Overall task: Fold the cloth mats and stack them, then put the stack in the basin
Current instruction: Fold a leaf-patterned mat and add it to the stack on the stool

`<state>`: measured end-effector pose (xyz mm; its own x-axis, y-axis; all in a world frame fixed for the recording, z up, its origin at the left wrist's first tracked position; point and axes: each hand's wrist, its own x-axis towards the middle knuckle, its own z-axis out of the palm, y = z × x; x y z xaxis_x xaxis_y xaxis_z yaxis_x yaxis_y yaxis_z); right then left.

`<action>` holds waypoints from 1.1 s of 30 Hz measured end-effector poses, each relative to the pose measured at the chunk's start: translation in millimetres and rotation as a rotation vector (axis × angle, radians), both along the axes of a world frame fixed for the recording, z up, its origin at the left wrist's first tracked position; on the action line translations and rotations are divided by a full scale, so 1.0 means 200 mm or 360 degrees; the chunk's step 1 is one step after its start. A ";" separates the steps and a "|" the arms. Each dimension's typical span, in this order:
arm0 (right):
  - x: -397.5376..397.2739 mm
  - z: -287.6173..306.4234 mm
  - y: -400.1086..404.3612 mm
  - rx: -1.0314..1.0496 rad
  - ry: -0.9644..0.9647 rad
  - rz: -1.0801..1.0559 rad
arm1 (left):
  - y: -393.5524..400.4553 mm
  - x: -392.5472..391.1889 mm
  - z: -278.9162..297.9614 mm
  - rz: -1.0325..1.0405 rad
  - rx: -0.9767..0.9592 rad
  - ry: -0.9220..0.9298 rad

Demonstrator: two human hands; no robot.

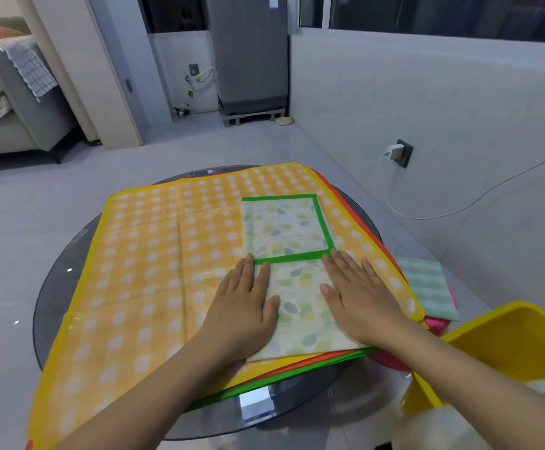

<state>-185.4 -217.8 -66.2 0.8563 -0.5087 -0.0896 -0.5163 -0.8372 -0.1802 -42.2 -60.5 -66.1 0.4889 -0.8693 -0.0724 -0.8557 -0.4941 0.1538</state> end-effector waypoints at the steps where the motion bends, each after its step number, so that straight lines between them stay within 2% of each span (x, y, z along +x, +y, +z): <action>1: -0.01 0.00 0.00 0.0015 -0.0004 -0.0010 | 0.00 0.00 0.00 0.0000 0.0000 -0.0005; 4: 0.00 0.02 0.01 -0.0023 -0.0010 -0.0001 | -0.01 -0.01 0.02 0.0014 0.0034 -0.0016; 6: 0.03 0.04 0.00 -0.0195 -0.0068 0.0010 | -0.02 -0.02 0.05 0.0032 0.0004 -0.0102; 8: 0.06 0.07 -0.04 -0.0267 -0.0259 0.0052 | -0.05 -0.01 0.08 0.0022 -0.0122 -0.0258; 10: 0.11 0.09 -0.07 -0.0086 -0.0511 0.0094 | -0.09 0.01 0.09 -0.0029 -0.0278 -0.0320; 13: 0.18 0.11 -0.11 0.0277 -0.0759 -0.0096 | -0.16 0.07 0.08 0.0013 -0.0567 -0.0142; 16: 0.24 0.11 -0.17 0.0419 -0.0803 -0.0355 | -0.19 0.13 0.10 0.0275 -0.0713 0.0224; 18: 0.27 0.11 -0.20 0.0462 -0.0776 -0.0503 | -0.22 0.17 0.09 0.0441 -0.0781 0.0337; 27: 0.37 0.09 -0.30 0.0635 -0.0774 -0.0861 | -0.37 0.30 0.08 0.0966 -0.0755 0.0507; 30: 0.39 0.08 -0.31 0.0571 -0.0731 -0.0883 | -0.39 0.36 0.06 0.1017 -0.0730 0.0516; 33: 0.40 0.09 -0.32 0.0693 -0.0754 -0.0939 | -0.38 0.36 0.06 0.1015 -0.0839 0.0653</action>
